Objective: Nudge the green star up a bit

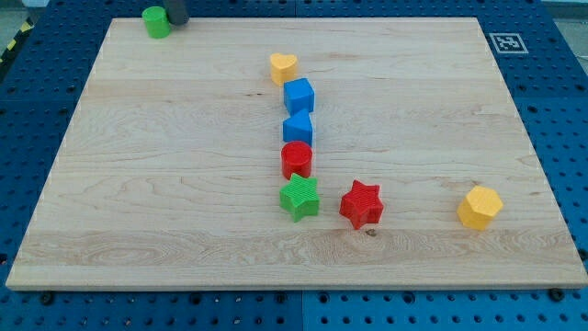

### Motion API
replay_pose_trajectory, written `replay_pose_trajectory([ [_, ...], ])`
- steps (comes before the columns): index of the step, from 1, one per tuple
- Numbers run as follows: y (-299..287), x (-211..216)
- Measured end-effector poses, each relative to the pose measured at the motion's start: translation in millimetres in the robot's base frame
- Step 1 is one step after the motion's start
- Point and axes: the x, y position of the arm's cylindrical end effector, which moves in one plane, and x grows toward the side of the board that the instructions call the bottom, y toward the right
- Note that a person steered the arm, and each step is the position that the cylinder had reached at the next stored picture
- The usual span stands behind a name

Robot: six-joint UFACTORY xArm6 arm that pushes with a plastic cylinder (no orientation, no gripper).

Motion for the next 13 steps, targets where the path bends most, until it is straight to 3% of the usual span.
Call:
replay_pose_trajectory([
  [1, 58.9, 1.4],
  [2, 76.9, 27.3],
  [4, 60.6, 114.4],
  [5, 83.2, 138.8],
  [7, 83.2, 139.2],
  [8, 76.9, 162.2],
  [10, 26.6, 296.6],
  [11, 55.6, 372.9],
  [12, 151.4, 411.2],
  [13, 217.3, 411.2],
])
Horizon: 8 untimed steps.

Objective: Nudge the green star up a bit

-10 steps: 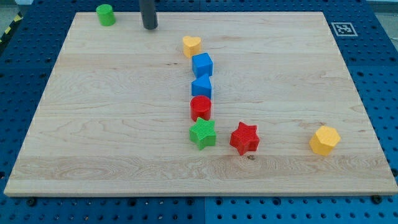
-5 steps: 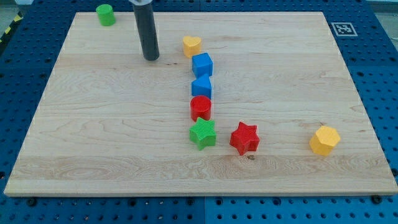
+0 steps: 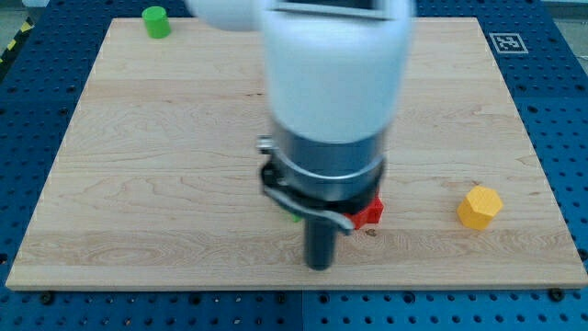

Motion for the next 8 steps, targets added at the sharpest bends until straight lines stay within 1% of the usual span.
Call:
replay_pose_trajectory([
  [1, 0.0, -5.4],
  [2, -11.2, -27.0],
  [4, -47.9, -62.0],
  [5, -62.0, -72.5],
  [6, -39.9, -24.2],
  [7, -4.6, -28.3],
  [8, -3.3, -52.4],
])
